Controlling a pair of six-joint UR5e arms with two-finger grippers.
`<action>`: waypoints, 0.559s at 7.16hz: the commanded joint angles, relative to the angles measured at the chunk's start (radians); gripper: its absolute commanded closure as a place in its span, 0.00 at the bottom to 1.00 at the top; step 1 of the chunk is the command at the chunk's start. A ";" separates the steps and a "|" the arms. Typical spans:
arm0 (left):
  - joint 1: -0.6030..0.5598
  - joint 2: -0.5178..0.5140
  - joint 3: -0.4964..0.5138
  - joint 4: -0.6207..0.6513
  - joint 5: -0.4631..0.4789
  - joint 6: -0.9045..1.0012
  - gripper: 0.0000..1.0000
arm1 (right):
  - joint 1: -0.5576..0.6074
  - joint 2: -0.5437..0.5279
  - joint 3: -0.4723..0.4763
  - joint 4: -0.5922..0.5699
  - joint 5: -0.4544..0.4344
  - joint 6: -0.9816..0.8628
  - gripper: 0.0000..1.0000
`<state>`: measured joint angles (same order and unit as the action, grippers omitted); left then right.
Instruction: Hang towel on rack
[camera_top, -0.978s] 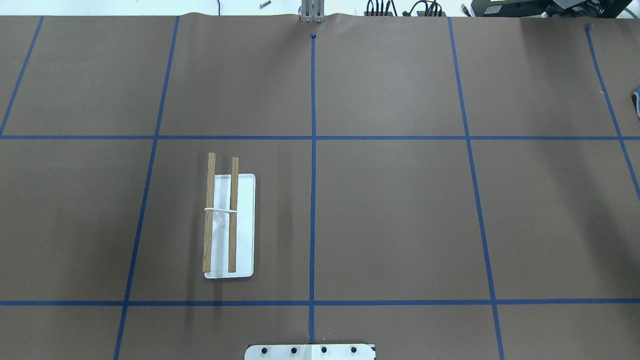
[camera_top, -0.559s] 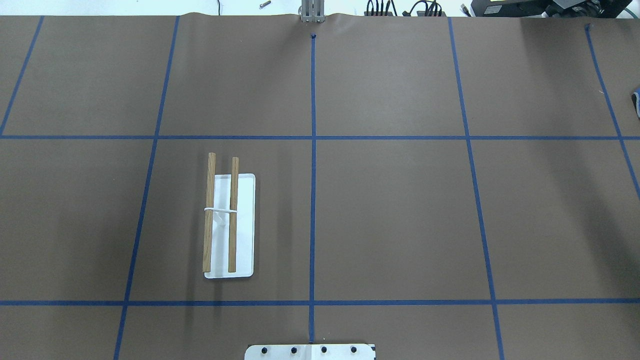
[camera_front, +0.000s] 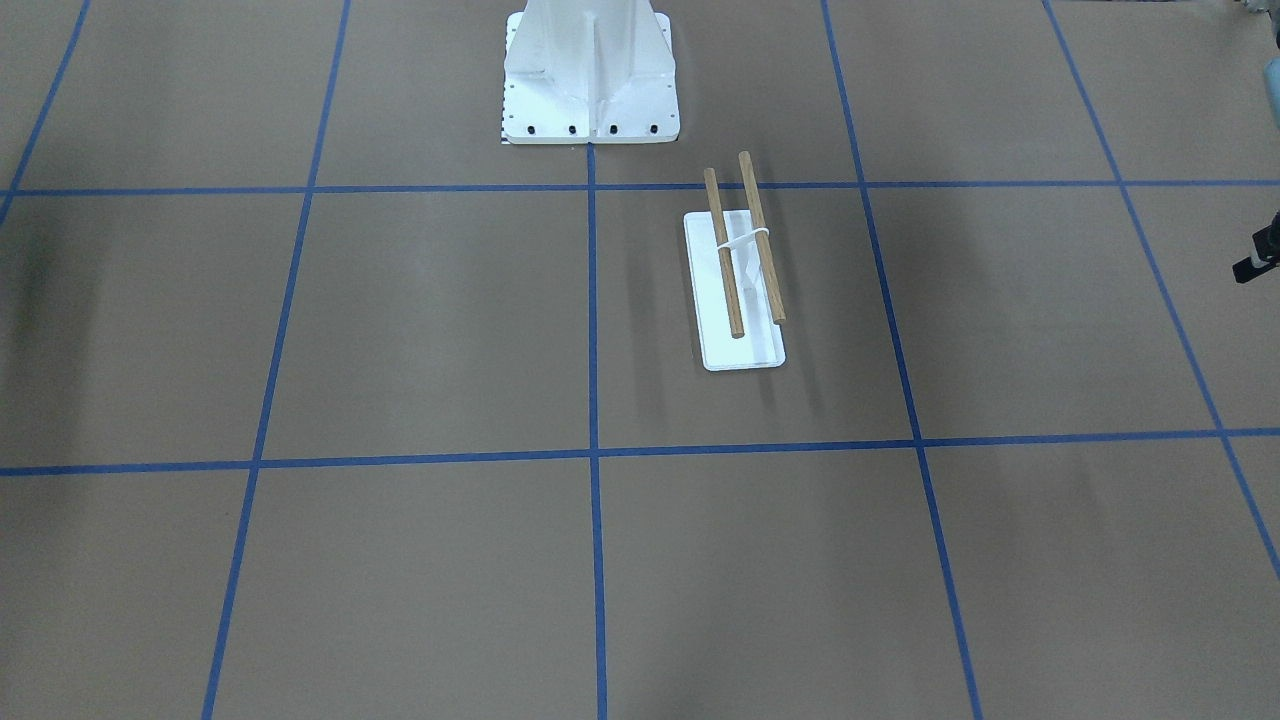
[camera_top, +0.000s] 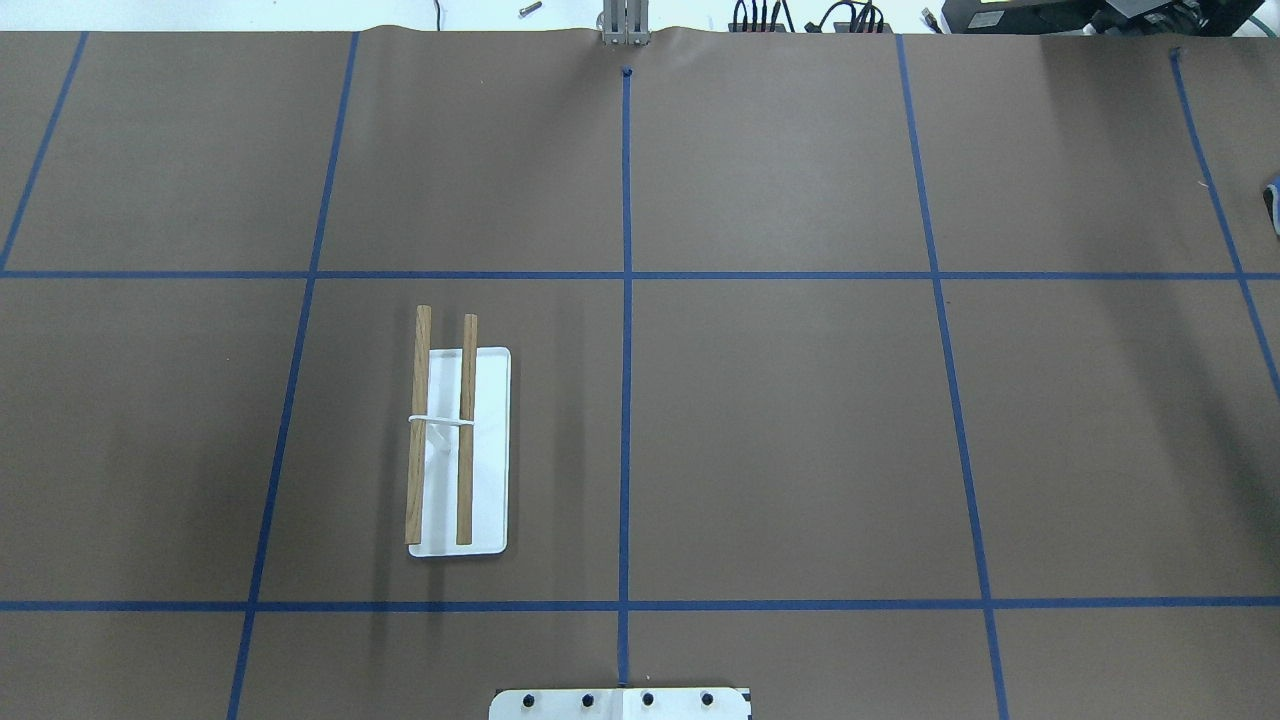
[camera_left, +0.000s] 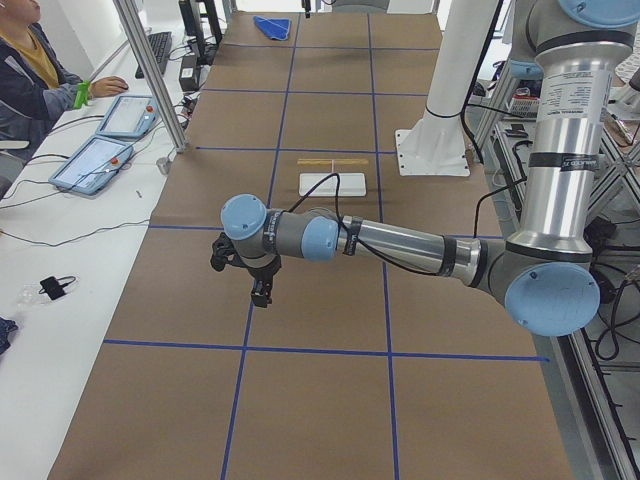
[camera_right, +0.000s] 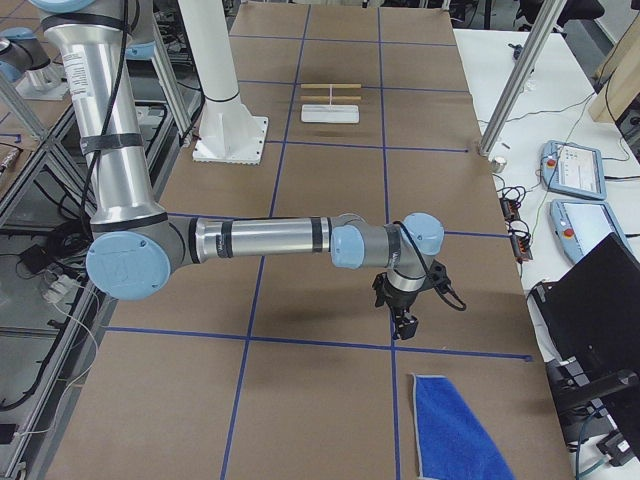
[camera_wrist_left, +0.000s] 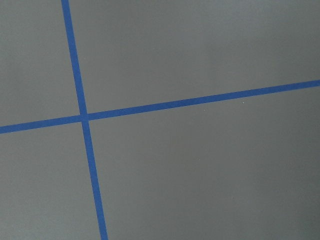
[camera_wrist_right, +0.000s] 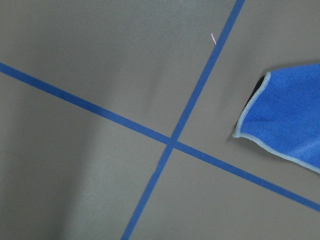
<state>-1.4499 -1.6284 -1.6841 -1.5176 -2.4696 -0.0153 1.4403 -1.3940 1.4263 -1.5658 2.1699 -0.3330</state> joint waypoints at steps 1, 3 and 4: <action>0.002 -0.004 0.023 -0.003 0.001 0.000 0.02 | -0.030 0.035 -0.239 0.327 -0.027 -0.035 0.04; 0.002 -0.004 0.044 -0.036 0.001 0.000 0.02 | -0.064 0.069 -0.334 0.403 -0.038 -0.037 0.07; 0.002 -0.011 0.056 -0.038 0.001 0.001 0.02 | -0.092 0.078 -0.336 0.405 -0.073 -0.043 0.10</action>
<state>-1.4481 -1.6345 -1.6405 -1.5496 -2.4682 -0.0150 1.3773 -1.3270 1.1087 -1.1823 2.1265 -0.3713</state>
